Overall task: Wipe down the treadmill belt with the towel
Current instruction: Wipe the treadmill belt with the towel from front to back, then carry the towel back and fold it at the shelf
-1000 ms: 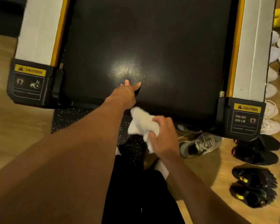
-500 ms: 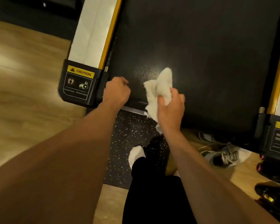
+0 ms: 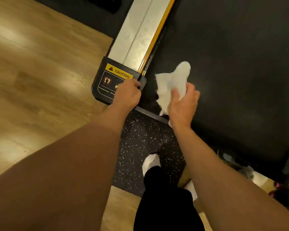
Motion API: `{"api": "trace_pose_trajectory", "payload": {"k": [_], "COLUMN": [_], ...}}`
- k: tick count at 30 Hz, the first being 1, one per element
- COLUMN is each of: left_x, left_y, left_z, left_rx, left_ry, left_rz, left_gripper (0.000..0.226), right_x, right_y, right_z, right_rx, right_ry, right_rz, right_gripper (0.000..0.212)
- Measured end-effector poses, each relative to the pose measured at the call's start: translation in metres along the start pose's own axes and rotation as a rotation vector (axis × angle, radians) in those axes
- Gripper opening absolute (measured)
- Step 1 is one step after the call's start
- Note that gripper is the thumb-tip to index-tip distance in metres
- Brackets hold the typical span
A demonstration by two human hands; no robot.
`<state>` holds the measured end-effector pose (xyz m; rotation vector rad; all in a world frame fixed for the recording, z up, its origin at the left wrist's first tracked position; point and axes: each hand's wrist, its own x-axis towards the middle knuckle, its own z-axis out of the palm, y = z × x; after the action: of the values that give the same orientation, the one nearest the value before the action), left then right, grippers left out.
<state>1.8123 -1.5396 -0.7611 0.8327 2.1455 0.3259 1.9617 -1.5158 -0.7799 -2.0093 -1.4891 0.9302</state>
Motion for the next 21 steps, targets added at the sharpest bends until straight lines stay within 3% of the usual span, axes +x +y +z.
{"api": "trace_pose_trajectory", "payload": {"k": [2, 4, 6, 7, 10, 15, 18, 21], "left_x": [0.0, -0.001, -0.002, -0.003, -0.007, -0.043, -0.086, -0.137], "left_y": [-0.002, -0.001, -0.001, -0.001, -0.004, 0.016, 0.047, 0.085], "left_z": [0.0, -0.003, -0.008, -0.012, -0.02, -0.027, -0.04, -0.062], "left_rx": [-0.044, -0.056, -0.078, -0.093, -0.146, -0.291, -0.492, -0.685], "left_ry": [0.005, -0.006, -0.017, -0.025, -0.044, -0.022, -0.296, -0.423], "left_rz": [-0.008, -0.032, -0.061, -0.075, -0.107, -0.209, -0.392, -0.385], "left_gripper": [0.036, 0.035, 0.031, 0.029, 0.027, 0.024, 0.05, 0.059], "right_x": [-0.004, -0.028, -0.055, -0.063, -0.068, -0.048, -0.046, -0.054], "right_y": [-0.001, 0.014, 0.034, 0.04, 0.038, -0.01, -0.047, -0.086], "right_z": [0.013, 0.025, 0.024, 0.018, -0.01, -0.067, -0.104, -0.16], "right_rx": [-0.2, -0.511, -0.639, -0.603, -0.174, 0.282, 0.565, 0.719], "right_ry": [-0.149, -0.641, -1.059, -1.089, -0.929, -0.69, -0.692, -0.732], "right_rz": [-0.068, -0.347, -0.414, -0.341, 0.035, 0.165, 0.283, 0.372], "right_gripper": [0.039, 0.042, 0.04, 0.036, 0.024, 0.011, 0.014, 0.018]}}
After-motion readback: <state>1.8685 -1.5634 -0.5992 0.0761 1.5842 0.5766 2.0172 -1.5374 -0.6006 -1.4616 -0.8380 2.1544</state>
